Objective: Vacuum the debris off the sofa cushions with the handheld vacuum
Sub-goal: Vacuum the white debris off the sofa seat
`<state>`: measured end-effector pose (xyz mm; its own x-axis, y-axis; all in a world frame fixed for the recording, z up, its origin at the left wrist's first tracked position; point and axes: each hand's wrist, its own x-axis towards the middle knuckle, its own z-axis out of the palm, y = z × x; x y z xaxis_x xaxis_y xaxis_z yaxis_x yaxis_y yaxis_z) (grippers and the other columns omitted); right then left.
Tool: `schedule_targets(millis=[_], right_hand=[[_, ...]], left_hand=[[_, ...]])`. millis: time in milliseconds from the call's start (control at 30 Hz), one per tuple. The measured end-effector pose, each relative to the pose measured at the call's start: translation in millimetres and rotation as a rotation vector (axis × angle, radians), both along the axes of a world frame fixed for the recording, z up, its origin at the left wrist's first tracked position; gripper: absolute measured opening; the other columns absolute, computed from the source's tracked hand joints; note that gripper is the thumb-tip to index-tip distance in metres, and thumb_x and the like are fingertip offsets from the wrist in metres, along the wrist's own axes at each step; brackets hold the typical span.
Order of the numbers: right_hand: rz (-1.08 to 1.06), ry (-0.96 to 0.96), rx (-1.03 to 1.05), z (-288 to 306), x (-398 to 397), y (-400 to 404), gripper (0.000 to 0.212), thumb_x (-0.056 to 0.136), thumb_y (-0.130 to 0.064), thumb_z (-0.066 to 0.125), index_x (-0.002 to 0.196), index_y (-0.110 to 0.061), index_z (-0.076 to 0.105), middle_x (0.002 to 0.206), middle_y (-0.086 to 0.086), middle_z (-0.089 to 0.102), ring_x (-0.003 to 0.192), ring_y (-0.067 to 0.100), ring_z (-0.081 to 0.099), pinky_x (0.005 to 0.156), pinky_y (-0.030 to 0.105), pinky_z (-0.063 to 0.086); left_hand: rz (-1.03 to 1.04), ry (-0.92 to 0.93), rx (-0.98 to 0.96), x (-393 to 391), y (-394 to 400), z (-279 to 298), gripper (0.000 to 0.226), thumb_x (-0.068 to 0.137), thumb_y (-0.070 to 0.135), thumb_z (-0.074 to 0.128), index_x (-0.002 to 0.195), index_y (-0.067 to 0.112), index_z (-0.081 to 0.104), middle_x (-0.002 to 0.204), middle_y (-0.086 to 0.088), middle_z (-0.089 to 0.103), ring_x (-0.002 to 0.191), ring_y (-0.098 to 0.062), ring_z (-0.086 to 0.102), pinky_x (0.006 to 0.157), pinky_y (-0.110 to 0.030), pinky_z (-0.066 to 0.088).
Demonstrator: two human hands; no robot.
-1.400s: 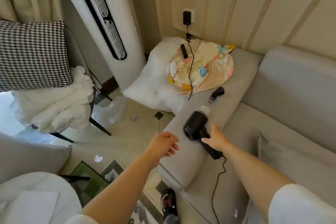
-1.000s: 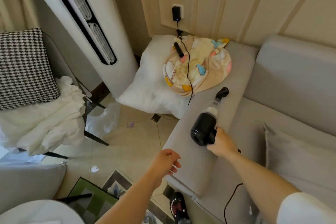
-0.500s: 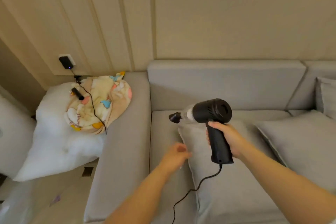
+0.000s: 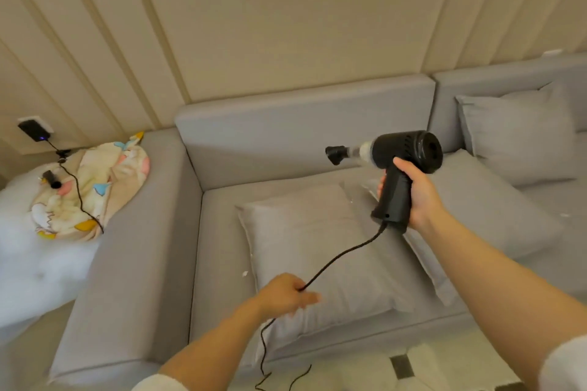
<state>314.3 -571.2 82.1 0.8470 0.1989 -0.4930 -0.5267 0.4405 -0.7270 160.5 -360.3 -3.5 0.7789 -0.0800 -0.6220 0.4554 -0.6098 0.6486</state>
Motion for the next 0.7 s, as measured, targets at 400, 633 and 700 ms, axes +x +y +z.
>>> schedule_targets(millis=[400,633,700], right_hand=[[-0.115,-0.019,-0.492,-19.8,-59.7,-105.7,0.028,0.075,-0.026,0.071,0.089,-0.003,0.062,0.075,0.014,0.068,0.059,0.024,0.061,0.058,0.032,0.053],[-0.145,-0.054,-0.664,-18.6,-120.2,-184.4,0.015,0.077,-0.02,0.069,0.086,-0.01,0.061,0.078,0.014,0.067,0.064,0.025,0.06,0.061,0.033,0.052],[-0.161,-0.045,-0.667,-18.8,-128.5,-214.7,0.014,0.078,-0.019,0.068,0.085,-0.009,0.06,0.081,0.015,0.066,0.068,0.026,0.06,0.065,0.035,0.052]], left_hand=[[0.135,-0.302,0.06,24.1,-51.4,51.4,0.051,0.087,0.015,0.056,0.049,0.018,0.022,0.049,0.0,0.022,0.044,-0.013,0.021,0.047,-0.028,0.015],[-0.082,-0.211,-0.181,19.0,-171.6,60.7,0.042,0.085,0.013,0.053,0.051,0.018,0.028,0.052,0.001,0.027,0.047,-0.011,0.024,0.048,-0.026,0.019],[-0.122,-0.198,-0.157,15.1,-192.5,63.6,0.041,0.085,0.014,0.054,0.052,0.018,0.03,0.052,0.001,0.027,0.047,-0.012,0.025,0.049,-0.027,0.02]])
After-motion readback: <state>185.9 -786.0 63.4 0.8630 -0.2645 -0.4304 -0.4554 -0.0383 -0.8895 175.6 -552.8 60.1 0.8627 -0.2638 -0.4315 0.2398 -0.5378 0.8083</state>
